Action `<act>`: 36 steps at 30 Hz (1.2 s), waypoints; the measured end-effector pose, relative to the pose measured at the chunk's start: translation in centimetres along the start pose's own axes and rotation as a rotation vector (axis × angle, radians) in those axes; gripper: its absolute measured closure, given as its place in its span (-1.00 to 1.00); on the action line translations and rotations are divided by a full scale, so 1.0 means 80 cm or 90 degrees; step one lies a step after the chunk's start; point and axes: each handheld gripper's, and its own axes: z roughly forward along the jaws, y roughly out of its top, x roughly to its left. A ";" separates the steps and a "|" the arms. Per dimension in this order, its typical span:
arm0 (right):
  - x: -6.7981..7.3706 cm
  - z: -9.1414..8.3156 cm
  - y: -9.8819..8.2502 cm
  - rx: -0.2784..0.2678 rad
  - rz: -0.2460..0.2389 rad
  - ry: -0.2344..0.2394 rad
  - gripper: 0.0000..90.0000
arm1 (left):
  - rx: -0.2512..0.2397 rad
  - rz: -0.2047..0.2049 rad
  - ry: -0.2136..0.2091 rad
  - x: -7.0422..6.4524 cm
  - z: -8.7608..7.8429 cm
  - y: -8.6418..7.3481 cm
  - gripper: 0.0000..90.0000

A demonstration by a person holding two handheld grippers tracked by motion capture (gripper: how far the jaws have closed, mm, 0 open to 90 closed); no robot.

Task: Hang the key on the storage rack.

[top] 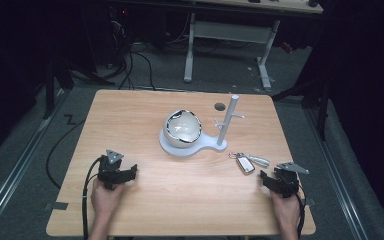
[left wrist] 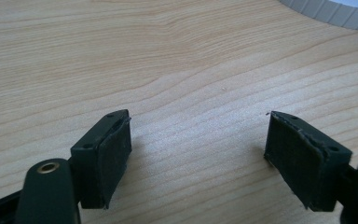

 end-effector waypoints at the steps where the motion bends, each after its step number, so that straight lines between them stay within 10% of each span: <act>1: 0.000 0.000 0.000 0.000 0.000 0.000 -0.10 | 0.000 0.000 0.000 0.000 0.000 0.000 -0.49; 36: 0.011 -0.021 0.002 -0.037 -0.010 0.047 0.09 | 0.000 0.000 -0.002 0.000 0.000 0.000 -0.49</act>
